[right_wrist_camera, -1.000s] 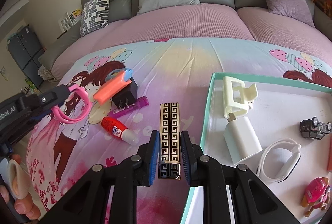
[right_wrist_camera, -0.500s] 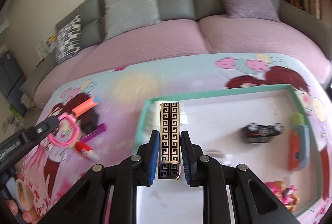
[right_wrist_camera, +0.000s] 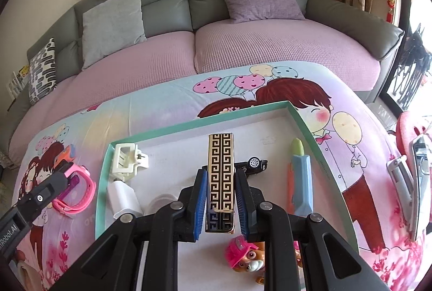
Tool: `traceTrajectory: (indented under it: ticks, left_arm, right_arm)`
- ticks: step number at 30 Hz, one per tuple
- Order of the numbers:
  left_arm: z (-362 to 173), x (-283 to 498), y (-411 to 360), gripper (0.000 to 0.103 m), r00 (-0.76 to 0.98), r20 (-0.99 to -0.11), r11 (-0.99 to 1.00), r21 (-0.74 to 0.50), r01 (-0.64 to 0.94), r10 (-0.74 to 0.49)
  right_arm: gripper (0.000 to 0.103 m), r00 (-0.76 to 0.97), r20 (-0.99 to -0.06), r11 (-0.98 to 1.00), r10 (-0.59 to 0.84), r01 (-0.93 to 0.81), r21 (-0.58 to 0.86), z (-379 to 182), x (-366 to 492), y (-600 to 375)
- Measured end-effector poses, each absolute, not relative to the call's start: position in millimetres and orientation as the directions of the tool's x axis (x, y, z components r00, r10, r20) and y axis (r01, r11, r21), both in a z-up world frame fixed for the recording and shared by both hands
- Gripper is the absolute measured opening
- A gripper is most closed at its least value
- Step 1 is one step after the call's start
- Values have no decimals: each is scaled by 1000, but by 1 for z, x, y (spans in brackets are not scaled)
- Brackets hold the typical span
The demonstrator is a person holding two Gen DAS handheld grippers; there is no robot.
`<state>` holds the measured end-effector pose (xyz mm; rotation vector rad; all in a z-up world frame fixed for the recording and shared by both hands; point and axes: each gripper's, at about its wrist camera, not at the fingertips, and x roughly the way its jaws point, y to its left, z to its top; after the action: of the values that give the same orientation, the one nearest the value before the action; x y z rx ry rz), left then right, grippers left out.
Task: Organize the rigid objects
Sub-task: 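Carry the gold case and pink watch band into the green tray and open both tools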
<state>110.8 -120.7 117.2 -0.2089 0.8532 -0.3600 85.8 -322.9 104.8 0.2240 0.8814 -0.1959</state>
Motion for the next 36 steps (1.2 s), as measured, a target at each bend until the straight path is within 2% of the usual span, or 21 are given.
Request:
traceTrajectory:
  ticks: [12,20,31,36]
  left_arm:
    - [100,111,-146,20,526,-745,910,-305,279,-411]
    - [86,112,-156,20,474,-784,910,-284,302,-402]
    - [101,102,-174,20,469,-735,859,-317,402,-490]
    - [98,103,-179,20,459,-749,864,-305,401,-477]
  right_arm:
    - [22,519,-851,969,-73,240,64,75,95,-318]
    - [22,516,-854,971,-67,231,63,71,98,-316]
    - [22,519,-853,971,-61,228,69,71,97,-317]
    - [22,519,-852,969,-62,235,72,72,97,-319]
